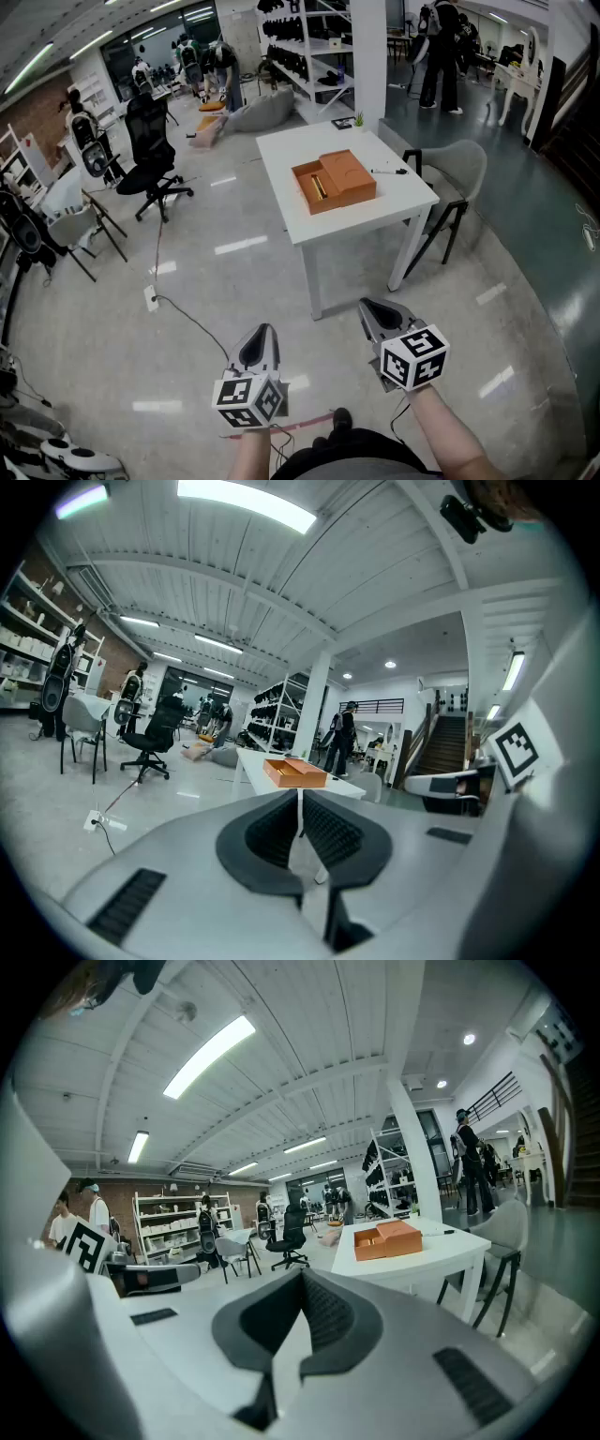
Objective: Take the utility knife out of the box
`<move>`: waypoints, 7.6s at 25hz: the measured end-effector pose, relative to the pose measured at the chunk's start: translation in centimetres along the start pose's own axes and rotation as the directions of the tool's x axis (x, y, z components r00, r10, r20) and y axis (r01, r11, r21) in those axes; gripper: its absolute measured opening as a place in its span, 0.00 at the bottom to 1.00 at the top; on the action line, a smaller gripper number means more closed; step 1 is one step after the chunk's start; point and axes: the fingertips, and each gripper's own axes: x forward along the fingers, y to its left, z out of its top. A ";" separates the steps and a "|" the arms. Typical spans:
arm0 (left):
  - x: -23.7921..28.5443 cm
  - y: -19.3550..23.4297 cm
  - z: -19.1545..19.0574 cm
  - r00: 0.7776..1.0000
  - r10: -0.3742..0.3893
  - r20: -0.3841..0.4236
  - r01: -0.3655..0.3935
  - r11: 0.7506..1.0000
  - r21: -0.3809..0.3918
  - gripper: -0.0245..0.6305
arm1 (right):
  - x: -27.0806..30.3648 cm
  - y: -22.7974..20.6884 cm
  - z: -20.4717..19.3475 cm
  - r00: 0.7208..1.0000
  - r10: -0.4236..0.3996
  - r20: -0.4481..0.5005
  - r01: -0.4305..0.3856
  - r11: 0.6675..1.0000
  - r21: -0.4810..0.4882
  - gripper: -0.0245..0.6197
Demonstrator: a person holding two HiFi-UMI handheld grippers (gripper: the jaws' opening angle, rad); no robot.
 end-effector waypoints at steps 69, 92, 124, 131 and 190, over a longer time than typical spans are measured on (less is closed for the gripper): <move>30.5 19.4 6.2 0.995 -0.036 -0.092 0.033 0.999 -0.033 0.07 | 31.8 -10.5 7.5 0.996 -0.073 -0.060 0.073 0.997 -0.001 0.29; 36.3 25.2 9.0 0.995 -0.057 -0.078 0.053 0.997 -0.052 0.07 | 39.4 -15.2 12.0 0.978 -0.201 -0.059 0.195 0.976 -0.098 0.29; 48.9 30.7 11.8 0.995 0.034 -0.095 -0.040 0.998 -0.057 0.07 | 53.2 -26.1 13.6 0.966 -0.219 -0.137 0.203 0.972 -0.119 0.29; 50.2 31.1 11.5 0.994 0.043 -0.100 -0.048 0.997 -0.057 0.07 | 54.6 -27.7 11.0 0.950 -0.239 -0.203 0.217 0.968 -0.123 0.29; 53.7 32.1 9.2 0.983 0.077 -0.167 -0.093 0.991 -0.091 0.07 | 59.4 -30.1 2.3 0.802 -0.265 -0.536 0.210 0.964 -0.162 0.32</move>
